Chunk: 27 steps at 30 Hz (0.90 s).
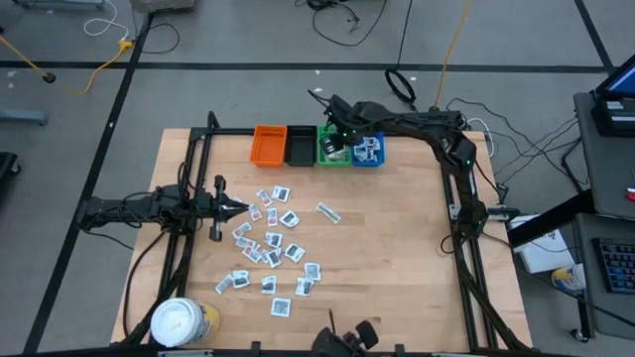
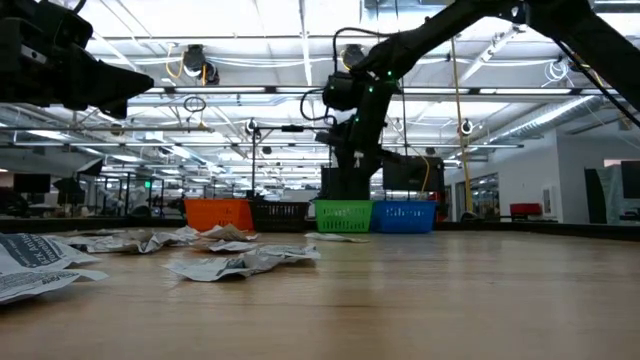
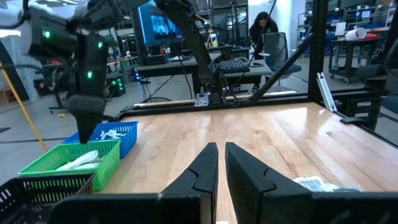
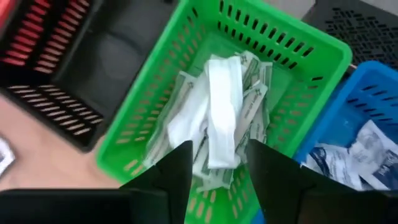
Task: Pick & Place First Aid Supplies
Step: Put the green bandage into the green bin
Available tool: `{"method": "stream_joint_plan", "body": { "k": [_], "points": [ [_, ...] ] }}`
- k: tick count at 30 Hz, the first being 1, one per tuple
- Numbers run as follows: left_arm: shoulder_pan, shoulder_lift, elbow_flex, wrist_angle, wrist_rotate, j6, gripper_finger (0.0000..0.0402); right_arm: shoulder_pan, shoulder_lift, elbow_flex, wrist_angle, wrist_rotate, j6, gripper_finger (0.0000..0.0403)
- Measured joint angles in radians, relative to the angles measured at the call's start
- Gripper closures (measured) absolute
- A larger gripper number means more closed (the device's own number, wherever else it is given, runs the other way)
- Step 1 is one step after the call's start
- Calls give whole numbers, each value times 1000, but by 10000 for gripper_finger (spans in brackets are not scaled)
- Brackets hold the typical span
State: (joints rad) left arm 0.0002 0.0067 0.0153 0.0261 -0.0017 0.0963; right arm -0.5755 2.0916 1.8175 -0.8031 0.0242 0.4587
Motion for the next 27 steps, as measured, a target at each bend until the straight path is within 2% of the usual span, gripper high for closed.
{"method": "stream_joint_plan", "body": {
  "k": [6,17,27],
  "points": [
    [0,0,0,0,0,0,364,16,-36,1,-149,-2,25,267],
    [0,0,0,0,0,0,364,56,-39,0,-492,-3,73,262],
    [0,0,0,0,0,0,364,139,-39,0,-402,-55,90,261]
  ]
}}
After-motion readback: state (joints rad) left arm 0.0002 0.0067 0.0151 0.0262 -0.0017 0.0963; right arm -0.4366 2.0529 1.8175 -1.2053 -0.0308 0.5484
